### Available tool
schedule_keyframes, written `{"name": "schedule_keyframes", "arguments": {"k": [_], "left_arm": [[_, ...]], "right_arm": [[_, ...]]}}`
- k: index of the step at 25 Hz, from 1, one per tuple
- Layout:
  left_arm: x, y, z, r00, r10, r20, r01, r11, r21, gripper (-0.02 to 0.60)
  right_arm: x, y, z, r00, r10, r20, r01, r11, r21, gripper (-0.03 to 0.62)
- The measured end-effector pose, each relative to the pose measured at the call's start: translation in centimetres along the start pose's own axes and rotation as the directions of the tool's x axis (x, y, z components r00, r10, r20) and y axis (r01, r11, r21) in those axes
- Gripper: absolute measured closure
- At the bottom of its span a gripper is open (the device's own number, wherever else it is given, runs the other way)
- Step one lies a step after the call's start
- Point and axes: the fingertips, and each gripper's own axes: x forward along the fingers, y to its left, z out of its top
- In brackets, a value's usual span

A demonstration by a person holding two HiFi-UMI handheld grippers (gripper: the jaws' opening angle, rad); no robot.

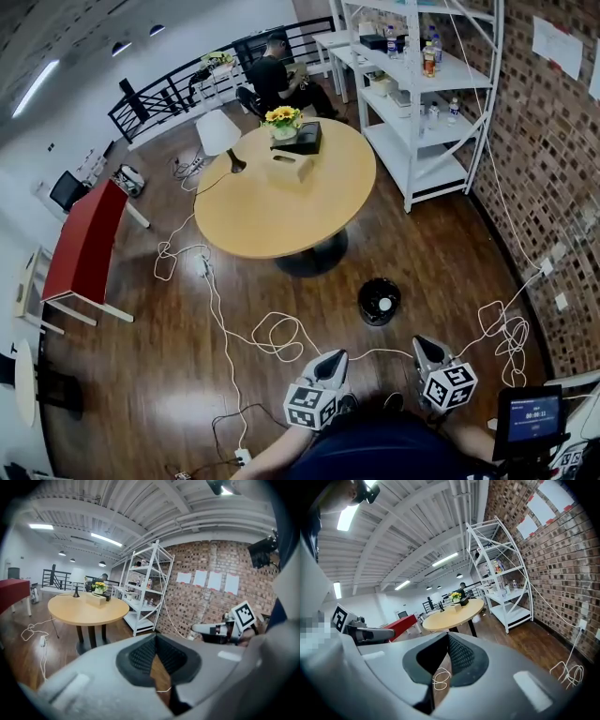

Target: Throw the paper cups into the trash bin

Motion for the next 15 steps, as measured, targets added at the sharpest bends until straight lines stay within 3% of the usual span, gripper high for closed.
{"name": "schedule_keyframes", "arguments": {"k": [9,15], "left_arm": [[1.4,-1.3,0.8,0.996,-0.092,0.003,0.092,0.996,0.022,0.577],[1.8,-1.5,1.5,0.994,-0.113,0.005,0.113,0.993,0.028,0.577]], "right_arm": [[-0.4,1.8,2.2,0.999,-0.001,0.044,0.005,0.996,-0.092,0.585],[-0.9,1.8,3.5,0.997,-0.018,0.074,0.026,0.994,-0.109,0.585]]}}
